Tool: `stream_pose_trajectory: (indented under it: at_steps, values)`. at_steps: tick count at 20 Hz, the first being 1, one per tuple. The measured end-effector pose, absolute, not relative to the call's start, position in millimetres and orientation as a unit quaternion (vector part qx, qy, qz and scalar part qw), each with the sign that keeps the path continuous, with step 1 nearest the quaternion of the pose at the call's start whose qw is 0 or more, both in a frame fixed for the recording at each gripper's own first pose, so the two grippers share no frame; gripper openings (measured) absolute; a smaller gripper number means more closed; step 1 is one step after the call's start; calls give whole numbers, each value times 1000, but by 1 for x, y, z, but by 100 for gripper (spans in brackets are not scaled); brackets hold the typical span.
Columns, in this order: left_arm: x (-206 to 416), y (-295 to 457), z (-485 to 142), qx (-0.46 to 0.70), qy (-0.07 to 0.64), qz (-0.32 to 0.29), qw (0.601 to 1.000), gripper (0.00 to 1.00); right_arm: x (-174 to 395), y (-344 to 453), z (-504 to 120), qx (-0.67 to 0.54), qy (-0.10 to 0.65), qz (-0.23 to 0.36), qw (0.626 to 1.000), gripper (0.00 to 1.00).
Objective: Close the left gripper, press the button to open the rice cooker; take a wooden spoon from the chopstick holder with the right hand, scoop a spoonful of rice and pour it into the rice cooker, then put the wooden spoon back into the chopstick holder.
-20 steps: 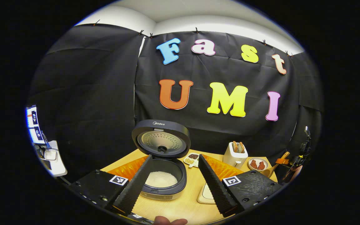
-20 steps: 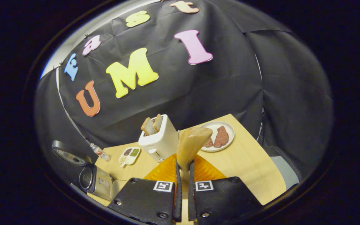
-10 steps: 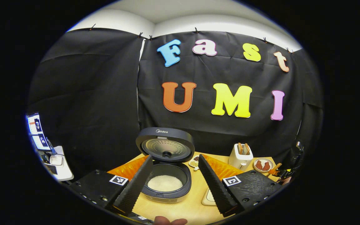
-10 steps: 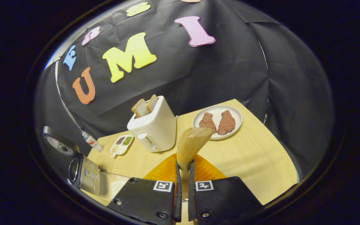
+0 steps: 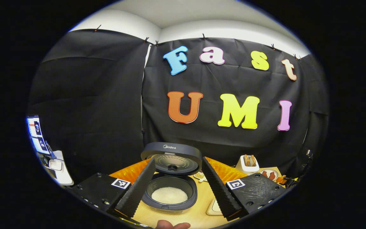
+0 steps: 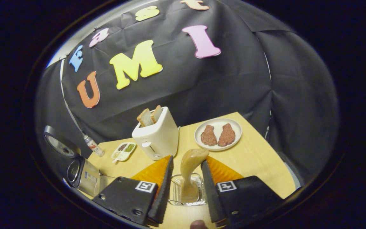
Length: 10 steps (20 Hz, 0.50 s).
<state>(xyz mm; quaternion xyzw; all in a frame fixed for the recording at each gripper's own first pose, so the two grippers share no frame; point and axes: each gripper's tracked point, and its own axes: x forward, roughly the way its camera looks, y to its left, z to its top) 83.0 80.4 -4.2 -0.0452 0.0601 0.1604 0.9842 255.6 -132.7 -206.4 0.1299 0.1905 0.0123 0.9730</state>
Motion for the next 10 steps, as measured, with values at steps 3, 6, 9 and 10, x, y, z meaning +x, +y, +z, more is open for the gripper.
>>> stream_pose_trajectory:
  at_steps: [3,6,9,10]
  values:
    - [97,92,-5,-37,59,165,984,95,246,-143,-172,102,157,-7,982,73]
    - [109,107,2,-31,51,168,984,95,231,-147,-137,66,125,-22,990,91]
    - [129,116,12,-39,42,162,985,94,212,-135,-106,45,99,-22,994,100]
    - [135,120,14,-42,40,158,986,94,206,-129,-97,39,93,-17,995,100]
